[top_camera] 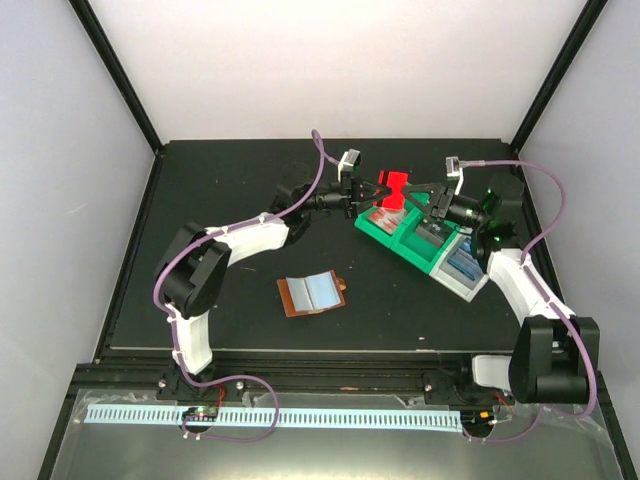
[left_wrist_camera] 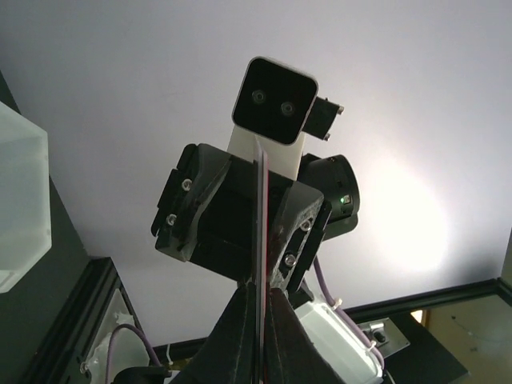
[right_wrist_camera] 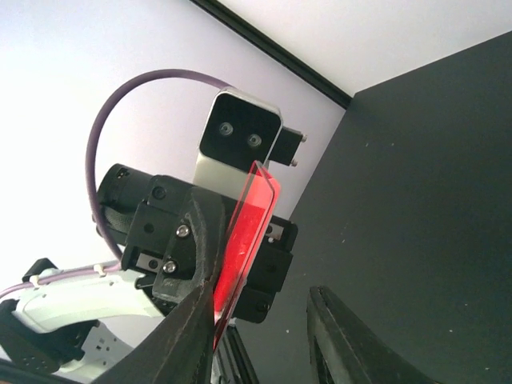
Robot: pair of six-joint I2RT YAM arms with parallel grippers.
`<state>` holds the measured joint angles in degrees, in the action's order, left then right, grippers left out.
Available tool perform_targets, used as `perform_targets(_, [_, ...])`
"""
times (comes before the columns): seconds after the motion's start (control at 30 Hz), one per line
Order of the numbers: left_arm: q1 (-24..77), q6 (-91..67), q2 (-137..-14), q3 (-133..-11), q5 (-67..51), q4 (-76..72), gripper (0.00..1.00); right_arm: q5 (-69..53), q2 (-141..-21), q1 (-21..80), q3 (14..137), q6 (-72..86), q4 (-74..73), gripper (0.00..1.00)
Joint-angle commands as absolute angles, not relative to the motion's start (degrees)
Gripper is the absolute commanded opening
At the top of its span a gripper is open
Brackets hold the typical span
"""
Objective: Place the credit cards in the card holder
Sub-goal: Pick up the credit card from the storage box.
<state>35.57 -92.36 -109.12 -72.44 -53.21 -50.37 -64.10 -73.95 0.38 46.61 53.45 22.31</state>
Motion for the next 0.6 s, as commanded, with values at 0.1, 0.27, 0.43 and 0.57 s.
perform_targets(0.1, [34.9,-94.0,-105.1,-72.5,-51.4,-57.7,0.01,-66.8,-71.7,0.9,43.9,56.2,26.4,0.34])
perform_targets(0.27, [34.9,-94.0,-104.7,-72.2,-51.2,-58.3,0.02,-66.4,-70.9,1.0,43.0,56.4,26.5,0.35])
perform_targets(0.43, [34.9,-94.9,-104.5,-71.8,-51.5,-59.6,0.02,-66.3,-70.4,1.0,42.7,56.9,26.8,0.35])
perform_targets(0.57, [34.9,-95.3,-104.4,-71.6,-51.7,-60.5,0.02,-65.4,-70.2,1.0,42.4,58.1,27.2,0.34])
